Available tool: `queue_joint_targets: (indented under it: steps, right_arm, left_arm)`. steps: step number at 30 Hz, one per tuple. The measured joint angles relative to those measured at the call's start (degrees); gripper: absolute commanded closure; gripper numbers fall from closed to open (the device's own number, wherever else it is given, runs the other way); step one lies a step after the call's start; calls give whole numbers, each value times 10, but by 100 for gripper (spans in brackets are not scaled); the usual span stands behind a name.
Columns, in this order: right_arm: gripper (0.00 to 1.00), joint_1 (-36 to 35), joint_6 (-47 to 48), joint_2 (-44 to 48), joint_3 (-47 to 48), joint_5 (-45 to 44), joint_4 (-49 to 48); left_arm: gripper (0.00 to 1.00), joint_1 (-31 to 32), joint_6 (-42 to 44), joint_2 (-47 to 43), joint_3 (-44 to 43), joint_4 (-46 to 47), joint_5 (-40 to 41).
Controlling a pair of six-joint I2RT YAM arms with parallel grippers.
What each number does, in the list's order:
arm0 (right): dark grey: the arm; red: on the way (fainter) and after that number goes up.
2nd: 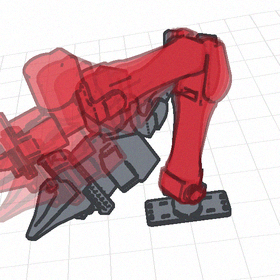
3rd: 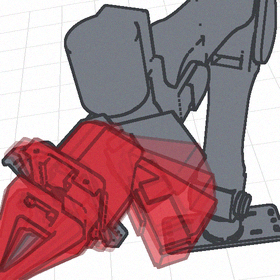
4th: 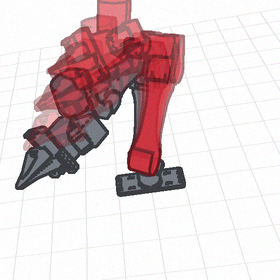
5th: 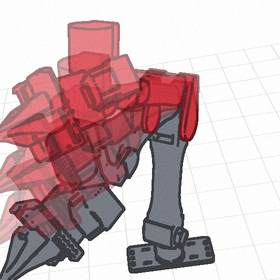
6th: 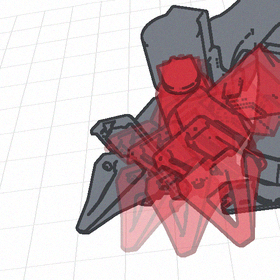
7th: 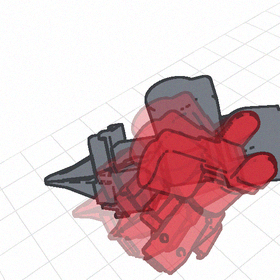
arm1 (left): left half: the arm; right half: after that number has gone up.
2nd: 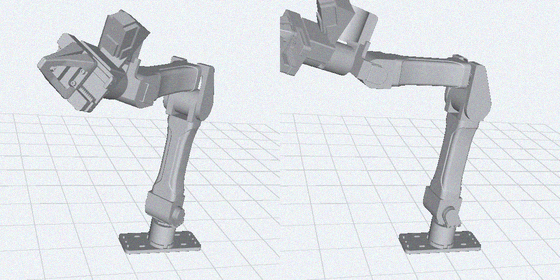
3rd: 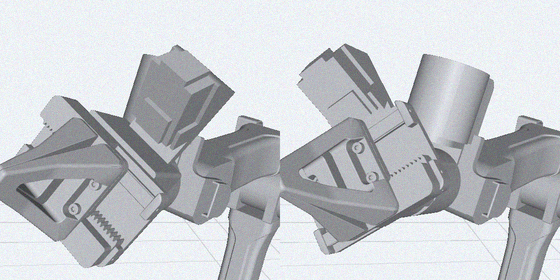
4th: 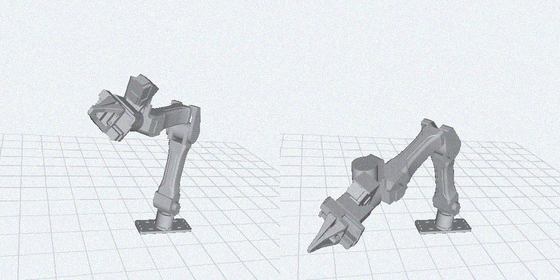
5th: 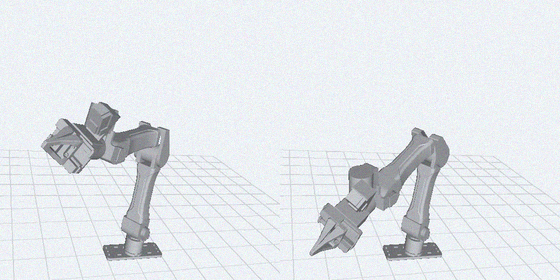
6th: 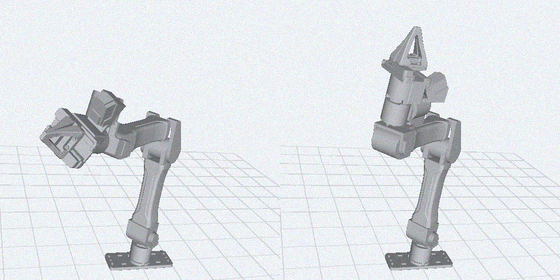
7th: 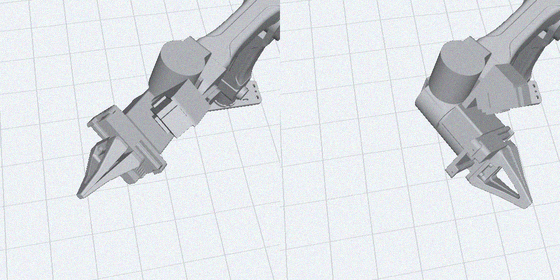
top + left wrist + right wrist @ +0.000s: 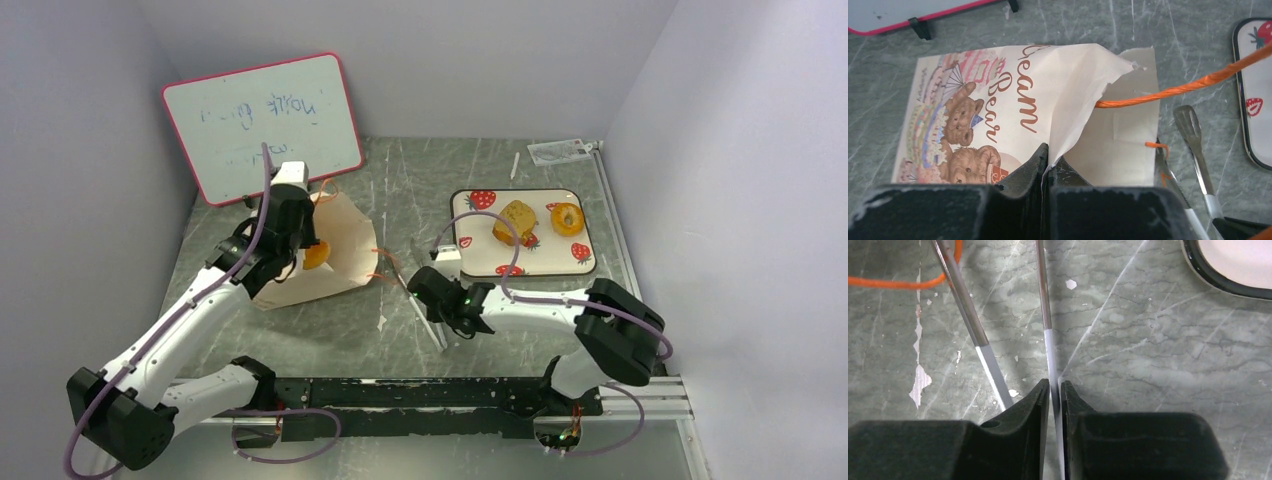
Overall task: Take the fake bread out of the paper bag
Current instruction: Place the clamp at the center of the board.
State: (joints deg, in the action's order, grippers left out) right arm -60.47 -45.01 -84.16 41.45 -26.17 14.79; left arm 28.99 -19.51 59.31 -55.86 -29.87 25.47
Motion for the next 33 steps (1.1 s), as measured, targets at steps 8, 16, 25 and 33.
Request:
queue_joint_targets:
  steps: [8, 16, 25, 33]
  right_arm:
    - [67, 0, -3, -34, 0, 18, -14]
    - [31, -5, 6, 11, -1, 28, -19]
    - [34, -33, 20, 15, -20, 23, -36]
    - [11, -133, 44, 153, -34, -133, -81]
  left_arm:
    - [93, 5, 0, 37, 36, 6, -28]
    - [93, 14, -4, 73, 39, 18, -26]
    - [93, 15, -3, 90, 38, 29, -19]
    - [93, 15, 13, 92, 13, 28, -7]
